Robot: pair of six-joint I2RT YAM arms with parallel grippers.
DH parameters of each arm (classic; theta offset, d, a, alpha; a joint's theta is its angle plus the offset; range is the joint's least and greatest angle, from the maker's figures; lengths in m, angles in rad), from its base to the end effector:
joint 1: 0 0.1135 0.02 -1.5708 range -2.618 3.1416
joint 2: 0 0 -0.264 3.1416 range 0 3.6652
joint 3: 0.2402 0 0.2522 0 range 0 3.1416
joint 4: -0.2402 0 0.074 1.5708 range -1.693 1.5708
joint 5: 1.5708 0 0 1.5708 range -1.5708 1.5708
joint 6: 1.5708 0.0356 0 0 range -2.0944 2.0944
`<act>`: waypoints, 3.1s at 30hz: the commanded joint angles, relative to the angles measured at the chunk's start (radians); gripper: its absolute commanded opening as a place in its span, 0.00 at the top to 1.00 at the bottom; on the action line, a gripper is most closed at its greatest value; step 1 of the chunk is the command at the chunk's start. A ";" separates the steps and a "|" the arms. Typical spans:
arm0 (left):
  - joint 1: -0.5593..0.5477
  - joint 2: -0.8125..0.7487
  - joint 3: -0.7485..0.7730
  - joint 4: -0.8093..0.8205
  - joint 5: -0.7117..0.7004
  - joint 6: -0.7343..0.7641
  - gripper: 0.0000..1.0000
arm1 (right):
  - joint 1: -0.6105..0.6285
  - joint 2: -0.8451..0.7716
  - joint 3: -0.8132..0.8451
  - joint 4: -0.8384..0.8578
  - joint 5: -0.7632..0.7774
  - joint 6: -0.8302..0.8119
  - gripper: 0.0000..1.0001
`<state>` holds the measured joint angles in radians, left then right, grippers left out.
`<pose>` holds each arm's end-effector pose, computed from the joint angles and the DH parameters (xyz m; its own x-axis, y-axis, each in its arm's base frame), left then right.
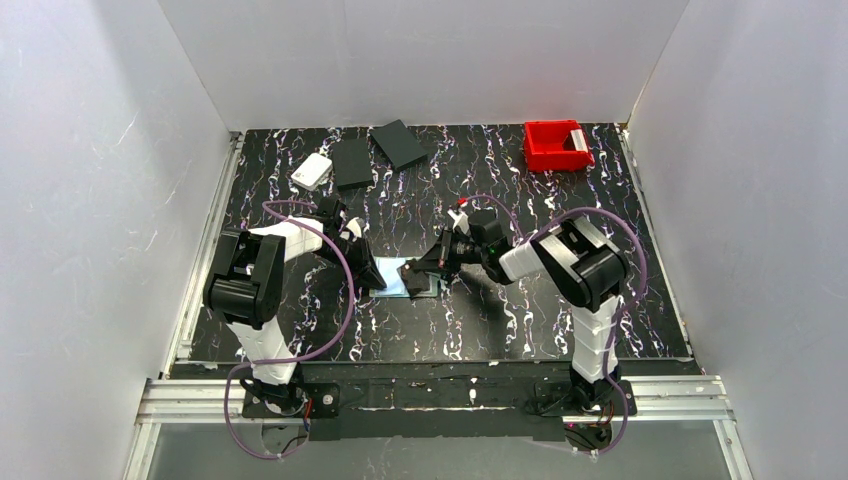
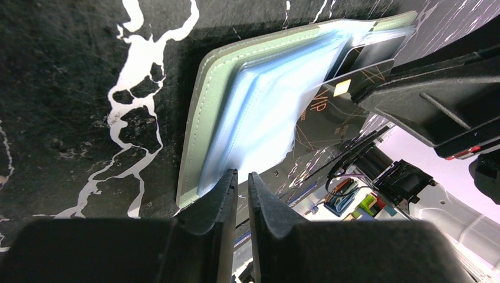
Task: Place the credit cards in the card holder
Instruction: Insert the credit card into the card holder.
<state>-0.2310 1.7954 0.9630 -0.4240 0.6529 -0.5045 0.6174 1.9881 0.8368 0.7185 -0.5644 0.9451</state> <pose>0.3062 -0.0942 0.1328 -0.9867 -0.1623 0.0085 -0.1282 0.7445 -0.6552 0.2956 0.2332 0.1119 -0.9177 0.1884 -0.3498 -0.2412 0.4357 0.8672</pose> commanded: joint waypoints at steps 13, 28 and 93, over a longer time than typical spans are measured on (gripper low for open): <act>-0.003 -0.002 -0.018 -0.017 -0.009 0.014 0.91 | 0.008 0.096 -0.050 0.351 0.130 0.180 0.99; -0.010 -0.021 -0.034 -0.001 0.000 0.000 0.93 | 0.065 0.101 -0.128 0.463 0.273 0.232 0.99; 0.024 0.026 0.048 -0.091 -0.192 0.016 0.95 | 0.237 0.172 0.011 0.272 0.361 0.099 0.81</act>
<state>-0.1825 1.8046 1.0298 -0.5030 0.4797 -0.5007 0.8165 2.1593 0.8238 1.1698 -0.1425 1.1244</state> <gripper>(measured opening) 0.053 0.126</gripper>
